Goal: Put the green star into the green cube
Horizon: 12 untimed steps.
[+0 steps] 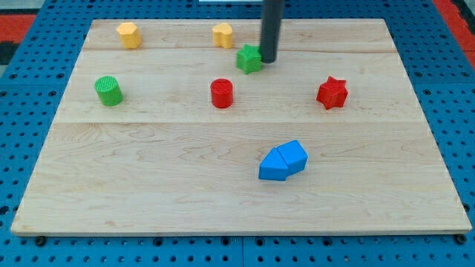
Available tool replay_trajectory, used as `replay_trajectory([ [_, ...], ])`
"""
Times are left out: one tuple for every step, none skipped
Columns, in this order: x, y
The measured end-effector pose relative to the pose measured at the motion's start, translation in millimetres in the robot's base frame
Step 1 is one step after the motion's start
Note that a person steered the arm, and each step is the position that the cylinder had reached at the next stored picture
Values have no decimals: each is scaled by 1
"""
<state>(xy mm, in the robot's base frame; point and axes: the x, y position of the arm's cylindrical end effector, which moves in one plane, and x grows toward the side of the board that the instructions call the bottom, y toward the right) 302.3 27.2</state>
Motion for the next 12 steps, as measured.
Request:
replay_trajectory([
  [3, -56],
  [-4, -91],
  [-6, -146],
  [-34, -148],
  [-43, -149],
  [-24, -152],
  [-5, -172],
  [-5, -214],
  [-11, -216],
  [-14, -226],
  [-10, -226],
  [8, -226],
])
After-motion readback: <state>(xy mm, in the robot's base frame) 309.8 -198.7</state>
